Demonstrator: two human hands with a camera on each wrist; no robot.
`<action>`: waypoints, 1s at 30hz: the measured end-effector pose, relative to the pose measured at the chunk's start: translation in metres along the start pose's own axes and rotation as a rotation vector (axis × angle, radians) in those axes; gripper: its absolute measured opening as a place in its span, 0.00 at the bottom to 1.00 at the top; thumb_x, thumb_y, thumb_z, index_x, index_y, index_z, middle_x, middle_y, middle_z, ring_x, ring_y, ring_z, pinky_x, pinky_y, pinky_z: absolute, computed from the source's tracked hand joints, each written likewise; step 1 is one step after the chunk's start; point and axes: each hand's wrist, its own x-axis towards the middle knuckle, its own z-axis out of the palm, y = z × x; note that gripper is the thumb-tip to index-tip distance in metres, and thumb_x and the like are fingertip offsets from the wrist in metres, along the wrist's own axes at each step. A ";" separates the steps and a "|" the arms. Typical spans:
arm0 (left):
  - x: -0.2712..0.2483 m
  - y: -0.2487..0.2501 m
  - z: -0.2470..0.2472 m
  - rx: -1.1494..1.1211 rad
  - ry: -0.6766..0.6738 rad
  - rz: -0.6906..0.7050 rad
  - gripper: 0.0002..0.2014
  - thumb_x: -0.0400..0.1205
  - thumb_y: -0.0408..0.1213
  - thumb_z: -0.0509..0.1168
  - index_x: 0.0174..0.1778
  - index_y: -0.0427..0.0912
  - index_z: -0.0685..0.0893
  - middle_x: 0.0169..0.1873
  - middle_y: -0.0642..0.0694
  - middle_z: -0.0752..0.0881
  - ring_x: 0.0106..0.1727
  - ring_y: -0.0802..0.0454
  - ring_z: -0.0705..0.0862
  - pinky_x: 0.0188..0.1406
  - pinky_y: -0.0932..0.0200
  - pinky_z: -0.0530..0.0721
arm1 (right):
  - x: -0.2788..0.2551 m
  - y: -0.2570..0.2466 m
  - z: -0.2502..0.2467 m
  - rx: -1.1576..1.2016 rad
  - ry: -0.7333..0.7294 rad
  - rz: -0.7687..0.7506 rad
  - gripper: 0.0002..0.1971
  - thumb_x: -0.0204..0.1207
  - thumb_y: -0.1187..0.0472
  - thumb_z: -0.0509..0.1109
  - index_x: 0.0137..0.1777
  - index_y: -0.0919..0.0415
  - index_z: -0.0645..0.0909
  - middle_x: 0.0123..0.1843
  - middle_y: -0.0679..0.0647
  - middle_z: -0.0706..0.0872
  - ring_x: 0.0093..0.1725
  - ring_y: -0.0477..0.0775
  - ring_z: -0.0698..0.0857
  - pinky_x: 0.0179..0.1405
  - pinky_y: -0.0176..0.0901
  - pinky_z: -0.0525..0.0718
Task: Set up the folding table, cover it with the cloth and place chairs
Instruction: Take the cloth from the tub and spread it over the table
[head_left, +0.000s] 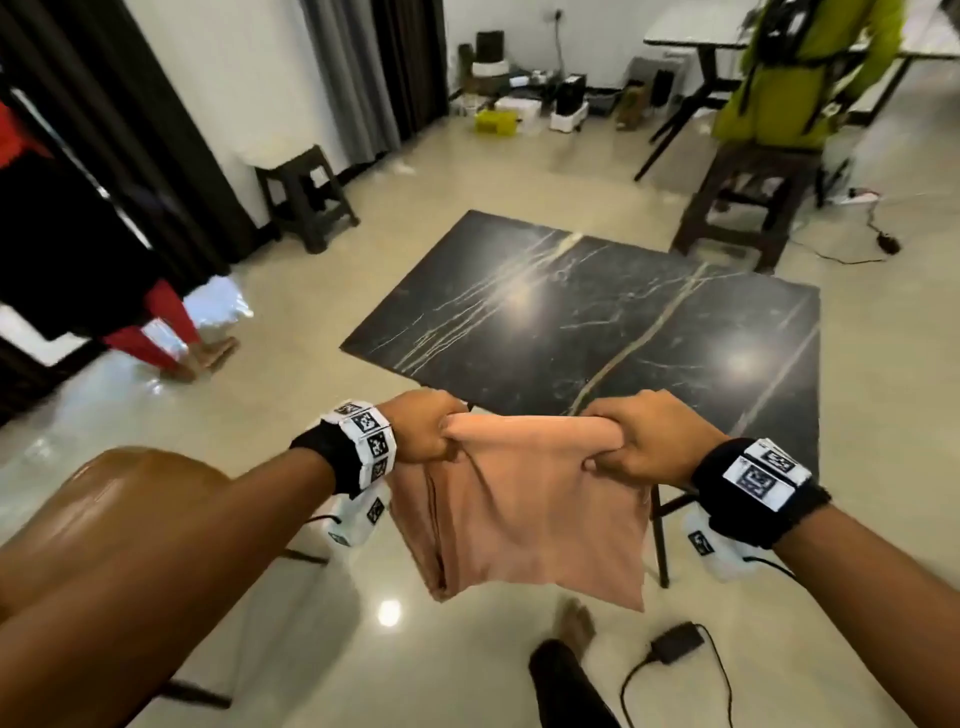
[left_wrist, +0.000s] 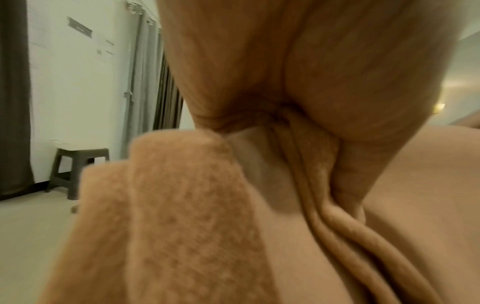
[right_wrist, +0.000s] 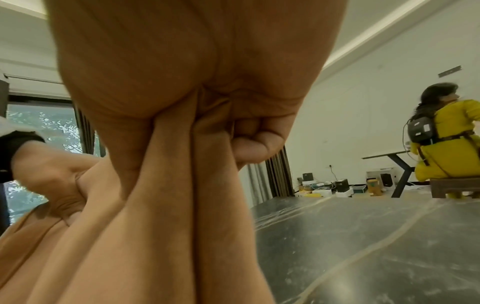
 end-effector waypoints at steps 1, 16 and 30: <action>0.030 0.001 -0.016 0.018 -0.024 0.012 0.15 0.67 0.50 0.74 0.46 0.48 0.87 0.44 0.48 0.91 0.46 0.46 0.88 0.42 0.54 0.80 | 0.011 0.022 -0.010 0.019 0.003 0.010 0.25 0.65 0.33 0.71 0.60 0.40 0.82 0.53 0.42 0.91 0.55 0.55 0.88 0.53 0.51 0.81; 0.309 0.025 0.003 0.088 -0.267 -0.137 0.37 0.78 0.50 0.72 0.82 0.50 0.65 0.78 0.39 0.70 0.76 0.37 0.72 0.73 0.47 0.73 | 0.166 0.222 0.039 0.283 -0.177 0.324 0.31 0.79 0.53 0.70 0.83 0.50 0.71 0.85 0.56 0.68 0.83 0.59 0.68 0.80 0.45 0.65; 0.324 -0.002 0.064 0.237 -0.157 -0.037 0.43 0.73 0.46 0.69 0.81 0.53 0.53 0.83 0.32 0.51 0.79 0.21 0.61 0.78 0.30 0.63 | 0.168 0.234 0.074 0.447 -0.274 0.289 0.45 0.70 0.46 0.79 0.85 0.35 0.61 0.91 0.48 0.48 0.89 0.53 0.44 0.84 0.41 0.45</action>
